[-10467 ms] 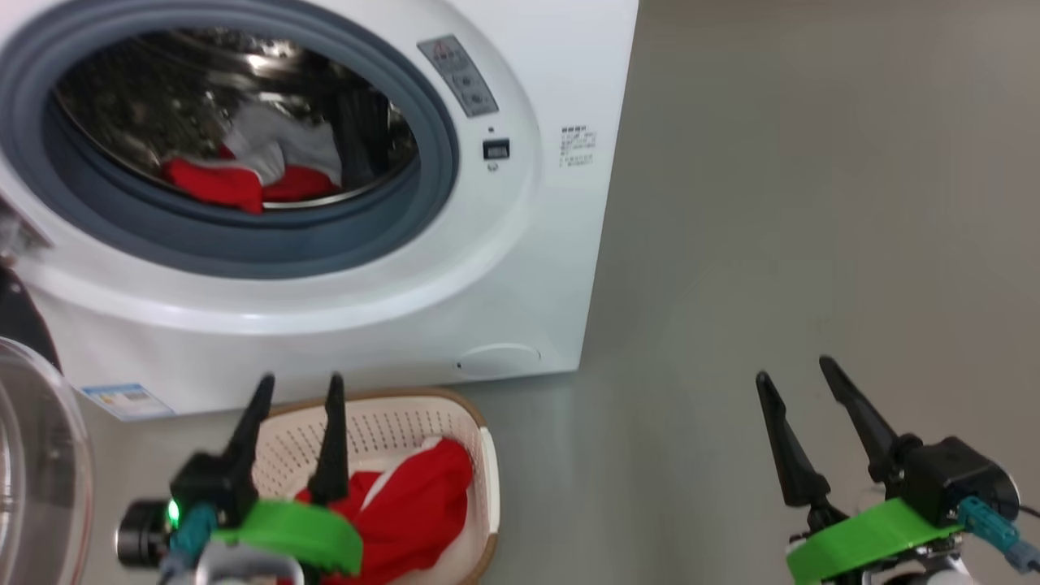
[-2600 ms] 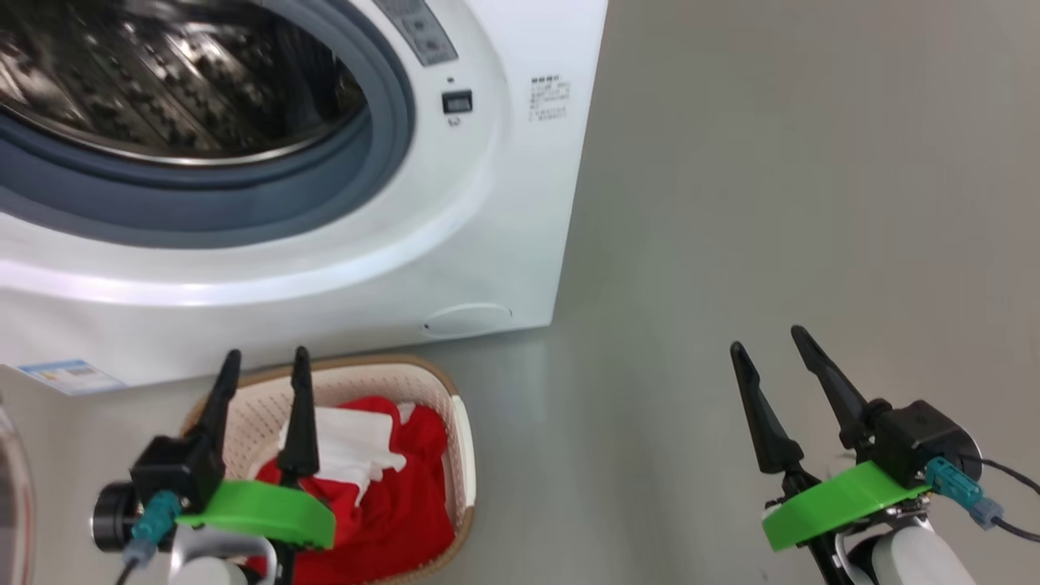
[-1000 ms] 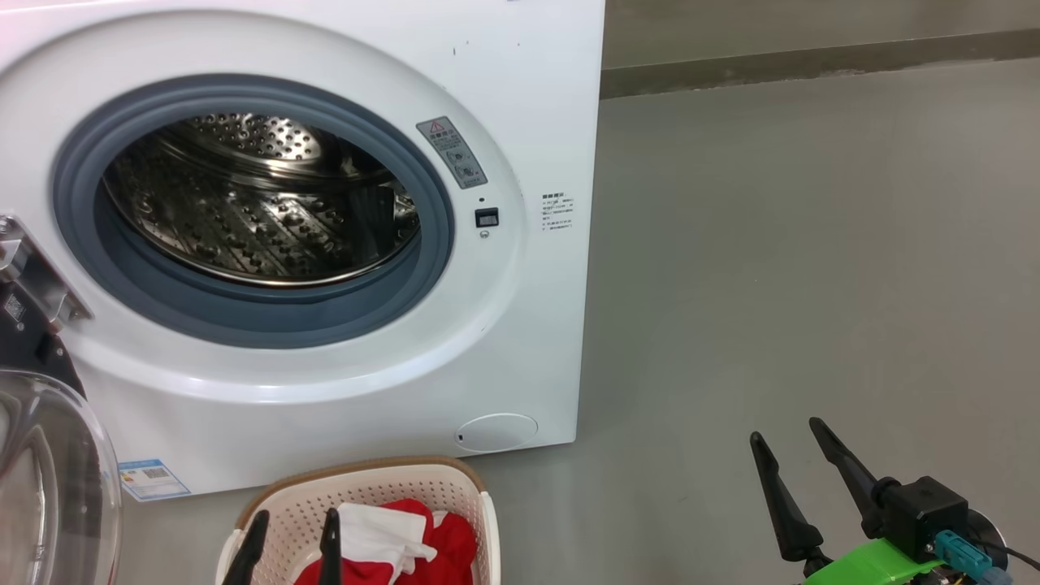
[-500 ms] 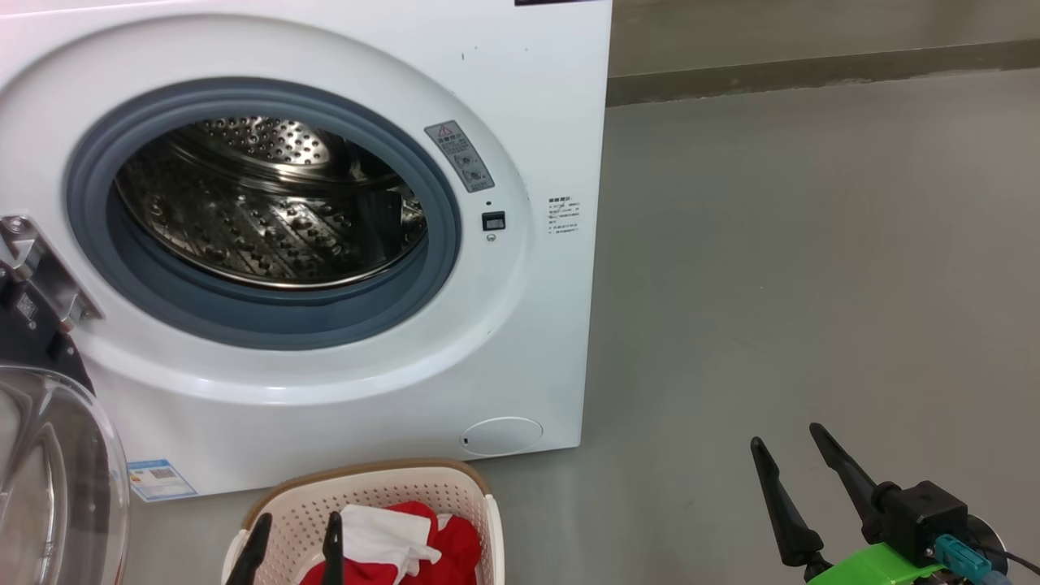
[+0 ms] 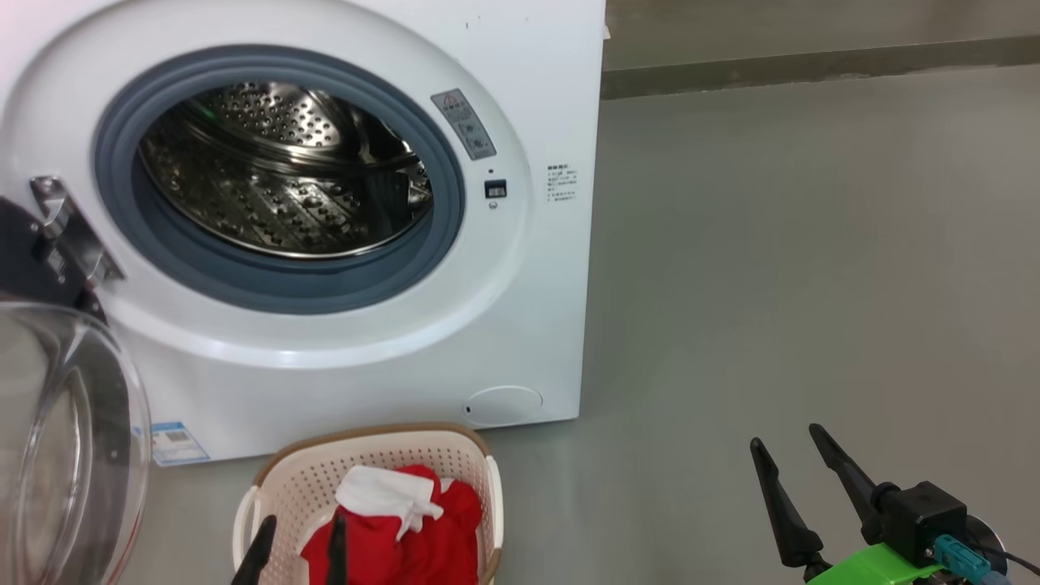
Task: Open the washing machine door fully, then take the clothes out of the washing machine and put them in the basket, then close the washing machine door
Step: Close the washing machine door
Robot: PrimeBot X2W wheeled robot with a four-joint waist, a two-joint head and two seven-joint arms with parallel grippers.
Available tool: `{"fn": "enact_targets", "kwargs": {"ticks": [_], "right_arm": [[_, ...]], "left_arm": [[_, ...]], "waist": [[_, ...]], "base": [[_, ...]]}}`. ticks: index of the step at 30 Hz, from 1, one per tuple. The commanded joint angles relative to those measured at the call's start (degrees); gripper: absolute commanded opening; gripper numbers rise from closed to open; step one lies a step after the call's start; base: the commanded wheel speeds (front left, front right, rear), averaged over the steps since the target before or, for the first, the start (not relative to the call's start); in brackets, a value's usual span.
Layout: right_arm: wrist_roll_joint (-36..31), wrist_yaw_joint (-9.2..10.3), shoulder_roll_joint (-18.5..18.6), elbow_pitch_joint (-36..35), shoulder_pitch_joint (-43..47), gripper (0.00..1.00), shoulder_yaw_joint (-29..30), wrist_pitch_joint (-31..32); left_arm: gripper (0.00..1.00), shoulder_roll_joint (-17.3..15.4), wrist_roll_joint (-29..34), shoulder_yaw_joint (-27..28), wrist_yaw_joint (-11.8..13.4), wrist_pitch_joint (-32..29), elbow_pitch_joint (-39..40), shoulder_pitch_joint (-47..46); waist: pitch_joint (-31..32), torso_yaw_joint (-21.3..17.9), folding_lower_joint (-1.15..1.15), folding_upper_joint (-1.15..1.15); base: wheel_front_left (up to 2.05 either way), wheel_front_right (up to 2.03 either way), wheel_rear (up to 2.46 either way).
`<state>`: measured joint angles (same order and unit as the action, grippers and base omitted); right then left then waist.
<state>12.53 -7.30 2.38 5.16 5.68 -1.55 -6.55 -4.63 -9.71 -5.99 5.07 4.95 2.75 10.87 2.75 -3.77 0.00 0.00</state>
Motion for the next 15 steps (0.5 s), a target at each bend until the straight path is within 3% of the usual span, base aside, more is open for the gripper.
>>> {"fn": "enact_targets", "kwargs": {"ticks": [1, 8, 15], "right_arm": [[0.0, -0.19, 0.5, -1.4, -1.3, 1.0, -1.3, -0.3], [0.0, -0.19, 0.5, -1.3, -1.3, 1.0, -1.2, -0.2], [0.2, -0.19, 0.5, -1.1, -1.4, 1.0, -1.1, -0.2]], "left_arm": [[1.0, -0.6, -0.1, 1.6, 0.3, 0.6, 1.3, -2.0], [1.0, -0.9, -0.5, 1.8, 0.6, 1.1, 1.1, -2.2], [1.0, -1.3, -0.8, 1.9, 0.8, 1.4, 0.8, -2.6]], "waist": [[0.0, 0.0, 0.0, 0.0], [-0.1, 0.0, 0.0, 0.0], [-0.2, 0.0, 0.0, 0.0]], "base": [[-1.49, 1.49, 0.0], [-0.95, 0.95, 0.0], [-0.12, 0.12, 0.0]]}}
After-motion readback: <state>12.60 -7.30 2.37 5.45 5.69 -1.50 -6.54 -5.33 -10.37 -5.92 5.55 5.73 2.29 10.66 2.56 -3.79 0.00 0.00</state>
